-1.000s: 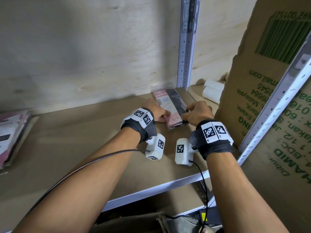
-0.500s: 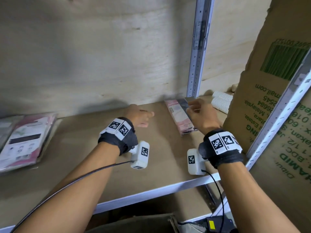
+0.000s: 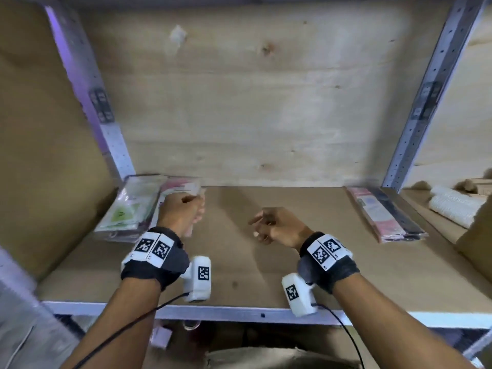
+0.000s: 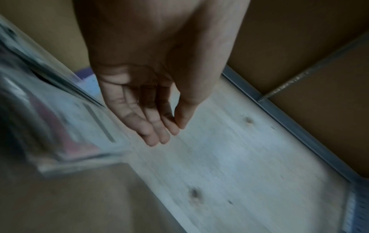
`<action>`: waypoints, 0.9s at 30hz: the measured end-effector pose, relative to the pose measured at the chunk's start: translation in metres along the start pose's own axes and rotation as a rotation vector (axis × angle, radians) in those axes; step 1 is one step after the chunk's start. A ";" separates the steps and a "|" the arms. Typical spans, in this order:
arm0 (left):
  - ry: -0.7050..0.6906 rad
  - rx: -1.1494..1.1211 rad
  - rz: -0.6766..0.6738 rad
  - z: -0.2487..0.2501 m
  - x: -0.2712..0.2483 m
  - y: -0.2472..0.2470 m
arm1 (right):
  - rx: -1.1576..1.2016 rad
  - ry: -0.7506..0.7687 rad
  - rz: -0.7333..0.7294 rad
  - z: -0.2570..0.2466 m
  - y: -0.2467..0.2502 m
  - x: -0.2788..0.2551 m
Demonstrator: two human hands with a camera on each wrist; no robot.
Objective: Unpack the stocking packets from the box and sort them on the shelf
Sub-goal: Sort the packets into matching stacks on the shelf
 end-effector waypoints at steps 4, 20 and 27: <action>0.026 -0.016 0.097 -0.023 0.000 0.063 | 0.009 -0.036 -0.064 -0.024 -0.046 0.062; 0.071 -0.064 0.081 -0.058 -0.002 0.119 | -0.088 -0.246 -0.057 -0.017 -0.110 0.136; 0.082 -0.052 -0.055 -0.045 -0.012 0.056 | 0.131 -0.194 -0.055 0.014 -0.072 0.080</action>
Point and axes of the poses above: each hand's wrist, its own x-axis towards the middle knuckle, its own y-axis out of the back of the hand, z = x × y, the point moved 9 cm from there along x, towards the middle knuckle, and after that the axes turned 11 degrees about -z, right-handed, at the moved point
